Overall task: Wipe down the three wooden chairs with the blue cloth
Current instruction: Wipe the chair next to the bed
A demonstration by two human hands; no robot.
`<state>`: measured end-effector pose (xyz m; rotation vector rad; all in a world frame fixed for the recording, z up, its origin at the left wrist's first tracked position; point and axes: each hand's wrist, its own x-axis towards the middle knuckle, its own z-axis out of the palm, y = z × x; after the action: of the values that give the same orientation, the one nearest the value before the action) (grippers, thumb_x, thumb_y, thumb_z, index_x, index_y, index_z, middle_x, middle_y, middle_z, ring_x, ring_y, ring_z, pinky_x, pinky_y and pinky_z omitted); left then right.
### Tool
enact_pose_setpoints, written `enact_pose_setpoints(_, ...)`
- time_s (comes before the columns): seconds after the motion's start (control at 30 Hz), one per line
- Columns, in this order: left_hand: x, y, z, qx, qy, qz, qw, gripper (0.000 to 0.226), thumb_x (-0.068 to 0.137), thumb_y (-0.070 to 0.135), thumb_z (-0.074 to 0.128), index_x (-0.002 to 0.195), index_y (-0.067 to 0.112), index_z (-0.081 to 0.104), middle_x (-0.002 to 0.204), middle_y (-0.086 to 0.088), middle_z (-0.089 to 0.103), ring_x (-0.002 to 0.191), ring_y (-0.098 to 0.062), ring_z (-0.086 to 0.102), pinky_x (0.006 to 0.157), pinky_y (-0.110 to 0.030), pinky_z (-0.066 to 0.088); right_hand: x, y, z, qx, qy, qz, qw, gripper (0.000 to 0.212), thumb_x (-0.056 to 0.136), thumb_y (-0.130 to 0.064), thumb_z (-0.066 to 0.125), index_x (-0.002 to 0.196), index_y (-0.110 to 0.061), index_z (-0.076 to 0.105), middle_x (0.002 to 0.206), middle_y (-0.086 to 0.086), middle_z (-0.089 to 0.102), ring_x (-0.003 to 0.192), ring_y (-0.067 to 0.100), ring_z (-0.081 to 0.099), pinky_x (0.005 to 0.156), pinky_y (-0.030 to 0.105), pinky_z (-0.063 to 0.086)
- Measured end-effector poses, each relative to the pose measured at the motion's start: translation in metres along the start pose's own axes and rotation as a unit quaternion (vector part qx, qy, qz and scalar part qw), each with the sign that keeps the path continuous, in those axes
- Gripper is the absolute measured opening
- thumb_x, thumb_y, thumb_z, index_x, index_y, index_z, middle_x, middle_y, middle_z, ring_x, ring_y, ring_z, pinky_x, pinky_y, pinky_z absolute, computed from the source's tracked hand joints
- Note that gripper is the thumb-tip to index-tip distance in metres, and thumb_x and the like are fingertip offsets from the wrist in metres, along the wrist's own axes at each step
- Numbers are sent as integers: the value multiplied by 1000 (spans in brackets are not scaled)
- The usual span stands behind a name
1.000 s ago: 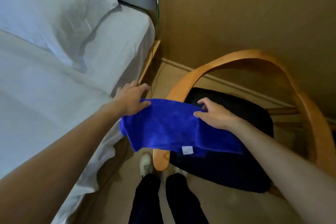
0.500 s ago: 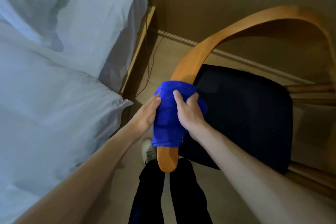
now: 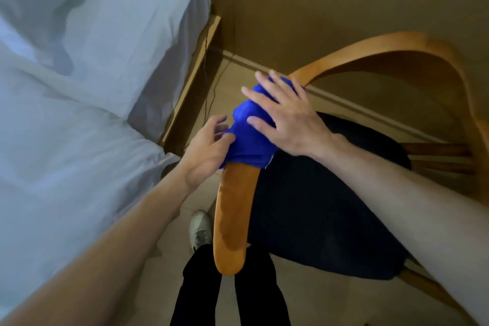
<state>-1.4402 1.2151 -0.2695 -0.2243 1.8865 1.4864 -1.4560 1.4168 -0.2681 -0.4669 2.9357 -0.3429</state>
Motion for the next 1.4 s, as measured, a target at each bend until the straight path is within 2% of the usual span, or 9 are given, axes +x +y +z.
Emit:
enact_pose_setpoints(0.17,-77,-54,9,84,28,-33,996,82,74,62,66,142,33,31,135,16,45,124,-6,46,104,-32,39,-4,-22,16,-49,-95,-20,994,62,94,-69,23,147,-37,31,162,9,12,149,35,-8,113,63,-9)
enact_pose_setpoints(0.37,-117,-90,73,108,155,34,981,98,63,49,81,139,47,20,128,31,41,114,8,44,94,-22,41,-6,-21,21,-36,-92,-57,993,61,92,-70,21,141,-38,34,161,6,12,148,32,-11,114,63,-9)
enact_pose_setpoints(0.47,-112,-97,86,110,240,41,964,89,64,42,77,138,39,28,122,20,50,107,0,51,91,-37,48,2,-6,12,-101,-99,-106,984,62,89,-74,19,138,-40,36,151,7,28,145,33,9,114,64,-5)
enact_pose_setpoints(0.6,-113,-104,92,170,298,39,939,86,64,50,75,136,35,30,122,17,51,105,-3,51,87,-35,50,28,0,4,-156,-56,-234,958,64,87,-75,24,115,-25,54,113,7,54,117,28,47,116,56,11)
enact_pose_setpoints(0.77,-127,-123,127,107,433,-16,895,87,64,55,78,135,28,34,123,12,51,108,-5,49,88,-27,45,17,-11,25,-102,19,-267,958,53,90,-65,34,105,-22,60,104,2,60,99,23,54,101,45,33)
enact_pose_setpoints(0.97,-157,-167,171,-56,424,7,904,61,84,24,72,136,25,41,128,13,54,119,3,48,102,-24,40,-48,-81,46,-106,-9,-320,941,57,86,-65,34,103,-17,60,106,6,57,102,26,51,110,47,25)
enact_pose_setpoints(1.13,-159,-165,159,-36,467,19,883,35,71,17,65,106,23,60,97,18,62,91,-1,58,73,-2,37,-111,-122,73,-72,-47,-446,891,52,85,-60,43,100,-15,65,101,8,62,96,29,55,107,49,30)
enact_pose_setpoints(1.23,-164,-171,149,46,461,-9,886,46,75,19,74,118,16,61,113,5,65,105,-11,57,85,-16,43,-78,-107,59,-97,-52,-464,879,55,88,-65,38,104,-18,62,100,5,62,96,26,56,102,45,34)
enact_pose_setpoints(1.4,-175,-166,127,71,454,-45,887,64,79,23,74,137,25,46,134,10,53,126,-6,45,106,-31,39,-17,-58,31,-105,6,-310,945,56,89,-66,30,101,-20,59,99,4,59,98,25,54,104,44,32)
